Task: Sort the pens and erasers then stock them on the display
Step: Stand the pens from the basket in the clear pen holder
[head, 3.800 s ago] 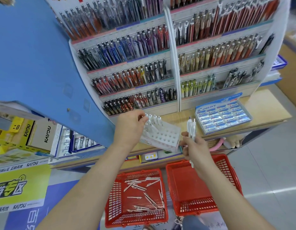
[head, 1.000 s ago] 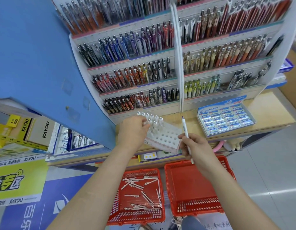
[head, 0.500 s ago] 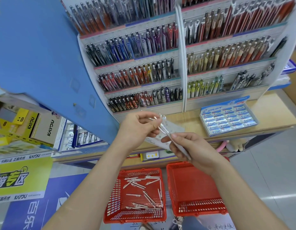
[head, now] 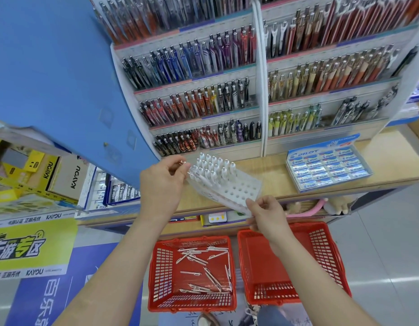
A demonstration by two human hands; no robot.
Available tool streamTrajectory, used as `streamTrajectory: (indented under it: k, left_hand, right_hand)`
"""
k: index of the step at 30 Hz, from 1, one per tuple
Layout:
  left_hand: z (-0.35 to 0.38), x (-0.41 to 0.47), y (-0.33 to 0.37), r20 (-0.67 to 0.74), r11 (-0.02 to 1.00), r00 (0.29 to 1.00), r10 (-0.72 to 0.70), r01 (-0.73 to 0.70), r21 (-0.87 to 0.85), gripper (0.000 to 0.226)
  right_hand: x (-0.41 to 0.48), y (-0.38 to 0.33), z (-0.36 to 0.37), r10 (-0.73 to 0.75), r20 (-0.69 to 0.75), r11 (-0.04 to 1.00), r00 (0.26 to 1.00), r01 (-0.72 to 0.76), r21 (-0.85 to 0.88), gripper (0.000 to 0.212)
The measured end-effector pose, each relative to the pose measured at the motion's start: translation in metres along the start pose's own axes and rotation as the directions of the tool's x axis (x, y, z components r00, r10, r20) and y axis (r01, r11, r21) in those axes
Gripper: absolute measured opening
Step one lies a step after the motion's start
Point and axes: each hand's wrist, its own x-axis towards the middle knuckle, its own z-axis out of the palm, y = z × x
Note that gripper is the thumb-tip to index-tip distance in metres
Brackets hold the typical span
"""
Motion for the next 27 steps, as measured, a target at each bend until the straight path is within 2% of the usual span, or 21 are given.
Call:
streamTrajectory:
  k: [4,17,21,27]
  left_hand:
    - [0.008,0.0,0.0,0.042,0.993,0.997,0.063,-0.066,0.095,0.007]
    - [0.034,0.002,-0.011,0.18,0.973,0.983,0.046,-0.084,0.214,0.012]
    - [0.038,0.002,-0.015,0.216,0.943,0.973,0.082,-0.146,0.299,0.014]
    - [0.044,0.01,-0.015,0.21,0.907,0.978,0.0,-0.089,0.411,0.014]
  right_hand:
    - [-0.002,0.003,0.001,-0.007,0.017,0.999,1.0,0.006,0.054,0.024]
    - [0.0,0.004,0.001,-0.051,-0.012,0.997,0.999,0.051,0.051,0.023]
    - [-0.002,0.004,0.002,-0.055,-0.039,0.994,0.998,0.058,0.089,0.02]
    - [0.0,0.007,0.004,-0.103,-0.098,0.994,0.99,0.107,0.027,0.023]
